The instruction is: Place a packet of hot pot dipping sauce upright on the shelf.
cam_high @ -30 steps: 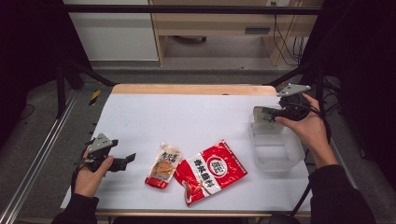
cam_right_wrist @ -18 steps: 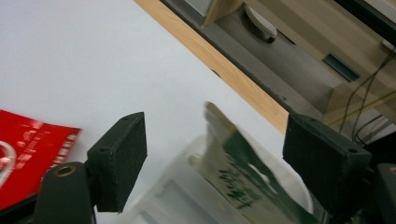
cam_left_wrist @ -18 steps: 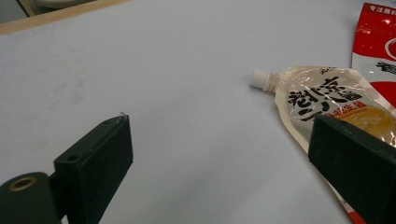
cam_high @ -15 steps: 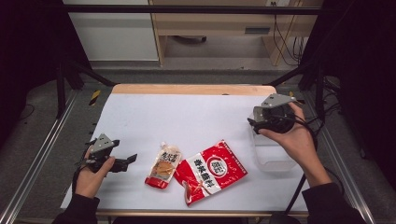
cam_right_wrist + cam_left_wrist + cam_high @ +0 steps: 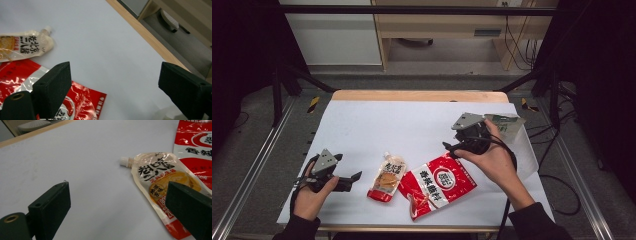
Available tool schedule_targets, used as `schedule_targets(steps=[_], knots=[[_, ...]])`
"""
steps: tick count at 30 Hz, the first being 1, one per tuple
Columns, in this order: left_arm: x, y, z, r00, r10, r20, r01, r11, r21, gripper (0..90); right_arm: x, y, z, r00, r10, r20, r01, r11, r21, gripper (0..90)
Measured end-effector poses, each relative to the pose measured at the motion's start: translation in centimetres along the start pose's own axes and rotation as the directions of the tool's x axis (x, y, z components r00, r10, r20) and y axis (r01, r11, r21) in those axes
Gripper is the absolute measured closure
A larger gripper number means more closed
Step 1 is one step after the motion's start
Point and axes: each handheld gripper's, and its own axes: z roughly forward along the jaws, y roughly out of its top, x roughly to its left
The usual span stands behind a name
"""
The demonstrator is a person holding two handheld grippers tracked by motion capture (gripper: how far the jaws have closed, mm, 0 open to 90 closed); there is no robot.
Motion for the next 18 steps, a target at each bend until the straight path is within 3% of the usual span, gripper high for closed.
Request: schedule_targets(steps=[7, 12, 18], knots=[[-1.4, -0.7, -0.5, 0.9985, 0.035, -0.042, -0.034, 0.9989, 0.033, 6.7, 3.0, 0.5, 2.0, 0.9976, 0.012, -0.068, -0.013, 1.000, -0.024, 9.3], [-1.4, -1.1, -0.7, 0.9976, 0.040, -0.056, -0.037, 0.9983, 0.046, 6.7, 4.9, 1.2, 3.1, 0.9955, 0.002, -0.095, -0.005, 0.999, -0.033, 12.3], [-1.6, -1.1, -0.3, 0.9963, 0.059, -0.063, -0.054, 0.9962, 0.068, 6.8, 6.4, 2.1, 4.9, 0.9933, 0.025, -0.113, -0.028, 0.999, -0.024, 12.8]])
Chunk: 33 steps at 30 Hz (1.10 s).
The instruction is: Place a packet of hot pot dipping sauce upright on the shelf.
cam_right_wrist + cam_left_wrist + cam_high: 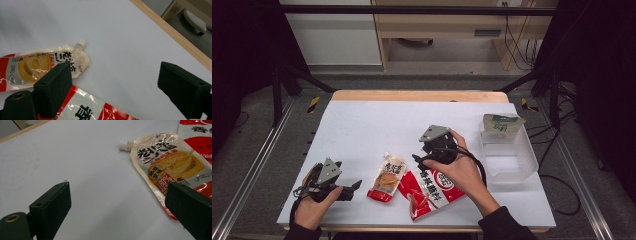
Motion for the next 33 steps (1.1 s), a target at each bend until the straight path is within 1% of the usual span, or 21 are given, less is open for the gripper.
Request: schedule_targets(steps=[2, 3, 4, 6, 7, 9, 11, 12, 14, 16, 17, 18, 20, 21, 23, 24, 29, 30, 32, 33], knots=[[0.0, 0.0, 0.0, 1.0000, 0.001, 0.001, -0.001, 1.0000, 0.000, 6.9, 0.3, 0.1, 0.3, 1.0000, -0.001, -0.001, 0.001, 1.000, 0.001, 13.0], [0.0, 0.0, 0.0, 1.0000, 0.000, -0.003, 0.000, 1.0000, 0.002, 6.8, 0.9, 0.4, 1.0, 0.9999, -0.001, -0.011, 0.001, 1.000, 0.007, 13.3], [0.1, 0.0, 0.1, 1.0000, -0.003, -0.003, 0.003, 1.0000, 0.002, 6.8, 1.2, 0.6, 1.4, 0.9998, -0.003, -0.019, 0.003, 1.000, 0.010, 13.5], [0.2, 0.0, 0.1, 0.9999, -0.009, -0.006, 0.009, 1.0000, 0.001, 6.9, 1.7, 0.9, 2.1, 0.9993, -0.001, -0.037, 0.002, 1.000, 0.017, 14.3], [0.2, 0.0, 0.1, 0.9999, -0.009, -0.006, 0.009, 1.0000, 0.001, 7.1, 1.7, 0.9, 2.1, 0.9993, -0.001, -0.037, 0.002, 1.000, 0.017, 14.3], [0.4, 0.0, 0.0, 0.9998, -0.013, -0.017, 0.013, 0.9999, -0.001, 7.2, 2.3, 1.3, 3.0, 0.9977, 0.004, -0.067, -0.003, 1.000, 0.017, 17.8], [0.4, 0.0, 0.0, 0.9997, -0.017, -0.019, 0.017, 0.9999, -0.002, 7.2, 2.5, 1.3, 3.2, 0.9974, 0.002, -0.072, -0.001, 1.000, 0.018, 18.6], [0.6, 0.0, 0.0, 0.9995, -0.023, -0.022, 0.023, 0.9997, -0.005, 7.3, 2.9, 1.5, 3.7, 0.9966, 0.002, -0.083, 0.000, 1.000, 0.028, 21.6], [0.7, 0.0, 0.0, 0.9994, -0.027, -0.024, 0.027, 0.9996, -0.005, 7.3, 3.1, 1.6, 4.2, 0.9954, -0.009, -0.095, 0.013, 0.999, 0.042, 25.4], [0.8, -0.1, 0.0, 0.9993, -0.028, -0.025, 0.028, 0.9996, -0.006, 7.5, 3.3, 1.6, 4.7, 0.9937, -0.010, -0.111, 0.016, 0.998, 0.053, 29.0], [0.8, -0.1, 0.0, 0.9993, -0.030, -0.024, 0.030, 0.9995, -0.005, 7.5, 3.4, 1.7, 5.0, 0.9929, -0.009, -0.118, 0.016, 0.998, 0.056, 33.2], [0.8, -0.1, 0.0, 0.9992, -0.030, -0.025, 0.030, 0.9995, -0.006, 7.6, 3.4, 1.6, 5.3, 0.9920, -0.009, -0.126, 0.017, 0.998, 0.063, 35.2], [0.8, -0.1, 0.0, 0.9992, -0.030, -0.025, 0.030, 0.9995, -0.007, 7.6, 3.4, 1.6, 5.5, 0.9913, -0.008, -0.131, 0.018, 0.997, 0.072, 36.9], [0.8, 0.0, -0.1, 0.9992, -0.030, -0.026, 0.030, 0.9995, -0.008, 7.6, 3.4, 1.6, 6.1, 0.9907, 0.001, -0.136, 0.011, 0.996, 0.088, 42.4], [0.8, 0.0, 0.0, 0.9993, -0.029, -0.025, 0.029, 0.9996, -0.008, 7.6, 3.5, 1.4, 6.5, 0.9896, 0.010, -0.144, 0.004, 0.995, 0.099, 45.3], [0.8, 0.0, 0.0, 0.9993, -0.028, -0.025, 0.028, 0.9996, -0.008, 7.7, 3.6, 1.3, 6.8, 0.9884, 0.005, -0.152, 0.011, 0.995, 0.103, 46.9], [0.8, 0.0, 0.0, 0.9995, -0.024, -0.023, 0.024, 0.9997, -0.006, 7.9, 3.8, 0.8, 8.2, 0.9863, 0.022, -0.164, 0.001, 0.990, 0.140, 50.5], [0.8, 0.0, 0.0, 0.9995, -0.024, -0.023, 0.024, 0.9997, -0.006, 7.9, 3.8, 0.7, 8.6, 0.9865, 0.028, -0.161, -0.004, 0.990, 0.144, 50.5], [0.7, 0.0, 0.1, 0.9995, -0.021, -0.024, 0.021, 0.9998, -0.005, 7.9, 3.7, 0.5, 9.2, 0.9846, 0.056, -0.166, -0.031, 0.988, 0.152, 50.5], [0.7, 0.0, 0.1, 0.9996, -0.019, -0.023, 0.019, 0.9998, -0.003, 7.9, 3.7, 0.5, 9.2, 0.9846, 0.056, -0.166, -0.031, 0.988, 0.152, 50.5]])
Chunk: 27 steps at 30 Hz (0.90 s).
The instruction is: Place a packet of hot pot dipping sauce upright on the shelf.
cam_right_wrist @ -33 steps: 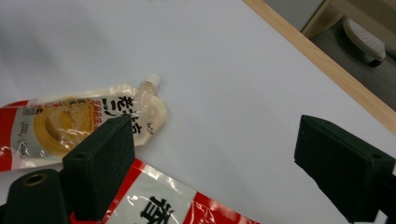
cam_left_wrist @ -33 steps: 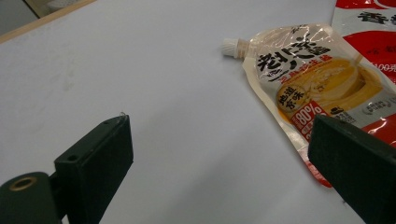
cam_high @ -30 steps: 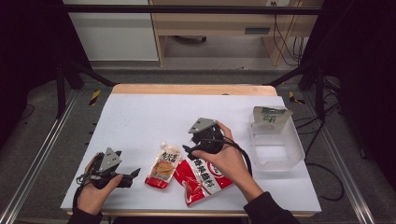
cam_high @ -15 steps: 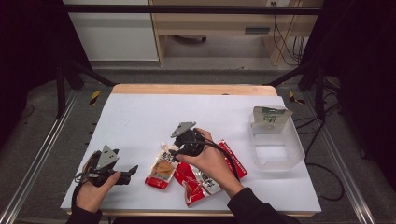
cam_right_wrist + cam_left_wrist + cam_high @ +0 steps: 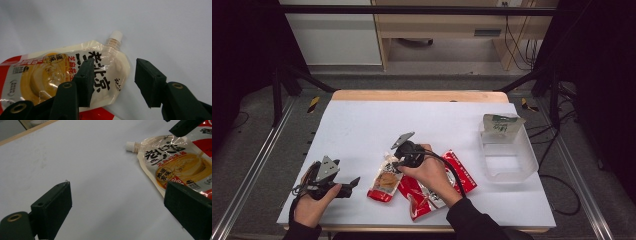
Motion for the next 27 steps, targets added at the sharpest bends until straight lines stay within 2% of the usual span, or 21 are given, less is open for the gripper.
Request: schedule_targets(steps=[6, 12, 16, 21, 22, 24, 25, 27], knots=[[0.0, 0.0, 0.0, 1.0000, 0.002, 0.002, -0.002, 1.0000, 0.001, 8.1, -0.4, -0.5, 1.5, 0.9982, 0.060, -0.008, -0.060, 0.998, 0.019, 47.2], [0.0, 0.0, 0.0, 1.0000, 0.005, 0.003, -0.005, 1.0000, 0.002, 8.2, -0.5, -1.1, 2.1, 0.9937, 0.112, -0.007, -0.112, 0.993, 0.028, 40.7], [-0.1, 0.0, 0.1, 0.9999, 0.009, 0.007, -0.009, 0.9999, 0.006, 8.2, -0.6, -1.3, 2.2, 0.9908, 0.134, -0.015, -0.134, 0.990, 0.036, 40.2], [-0.2, 0.0, 0.1, 0.9999, 0.012, 0.008, -0.012, 0.9999, 0.006, 8.7, -0.5, -1.5, 2.3, 0.9881, 0.153, -0.015, -0.152, 0.987, 0.047, 40.9], [-0.1, 0.0, 0.1, 0.9999, 0.012, 0.008, -0.012, 0.9999, 0.006, 8.7, -0.5, -1.8, 2.4, 0.9847, 0.173, -0.022, -0.172, 0.984, 0.039, 42.6], [-0.1, 0.0, 0.1, 0.9999, 0.012, 0.008, -0.012, 0.9999, 0.006, 8.7, -0.6, -2.0, 2.5, 0.9833, 0.180, -0.030, -0.179, 0.983, 0.035, 43.3], [-0.1, 0.0, 0.1, 0.9999, 0.011, 0.011, -0.011, 0.9999, 0.007, 8.7, -0.5, -2.2, 2.5, 0.9795, 0.198, -0.039, -0.196, 0.980, 0.035, 46.4], [-0.1, 0.0, 0.1, 0.9999, 0.013, 0.009, -0.013, 0.9999, 0.009, 8.7, -0.3, -2.2, 2.4, 0.9782, 0.201, -0.050, -0.199, 0.979, 0.041, 51.8]])
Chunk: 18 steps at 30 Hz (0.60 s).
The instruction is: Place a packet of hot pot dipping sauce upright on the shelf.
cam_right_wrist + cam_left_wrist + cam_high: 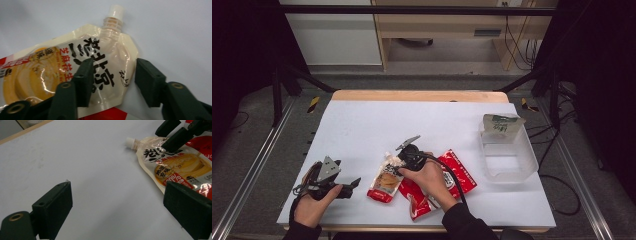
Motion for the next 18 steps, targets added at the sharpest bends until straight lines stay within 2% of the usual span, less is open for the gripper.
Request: schedule_targets(steps=[4, 5, 10, 13, 15, 16, 18], knots=[[0.0, 0.0, 0.0, 1.0000, 0.000, 0.001, 0.000, 1.0000, -0.001, 8.9, 0.4, 0.0, -0.1, 0.9990, -0.037, 0.025, 0.037, 0.999, 0.009, 58.7], [-0.1, 0.0, 0.0, 1.0000, 0.002, 0.002, -0.002, 1.0000, 0.001, 9.1, 0.6, 0.0, -0.1, 0.9983, -0.051, 0.029, 0.051, 0.999, 0.008, 64.8], [0.0, 0.0, 0.0, 1.0000, 0.004, 0.003, -0.004, 1.0000, 0.001, 9.4, 1.0, 0.0, -0.1, 0.9958, -0.084, 0.036, 0.084, 0.996, -0.001, 82.1], [0.0, 0.0, 0.0, 1.0000, -0.001, 0.003, 0.001, 1.0000, -0.004, 9.3, 1.1, 0.1, -0.1, 0.9948, -0.095, 0.037, 0.095, 0.995, -0.013, 85.3], [0.0, 0.0, 0.0, 1.0000, -0.003, 0.008, 0.003, 1.0000, -0.005, 9.3, 1.3, 0.3, -0.3, 0.9927, -0.113, 0.043, 0.114, 0.993, -0.036, 86.7], [0.0, 0.1, 0.0, 1.0000, -0.003, 0.008, 0.003, 1.0000, -0.006, 9.3, 1.5, 0.6, -0.7, 0.9916, -0.121, 0.045, 0.124, 0.990, -0.064, 87.5], [0.0, 0.3, -0.4, 0.9990, -0.023, 0.039, 0.024, 0.9992, -0.032, 9.3, 1.8, 1.0, -1.1, 0.9892, -0.137, 0.052, 0.141, 0.987, -0.080, 87.9]])
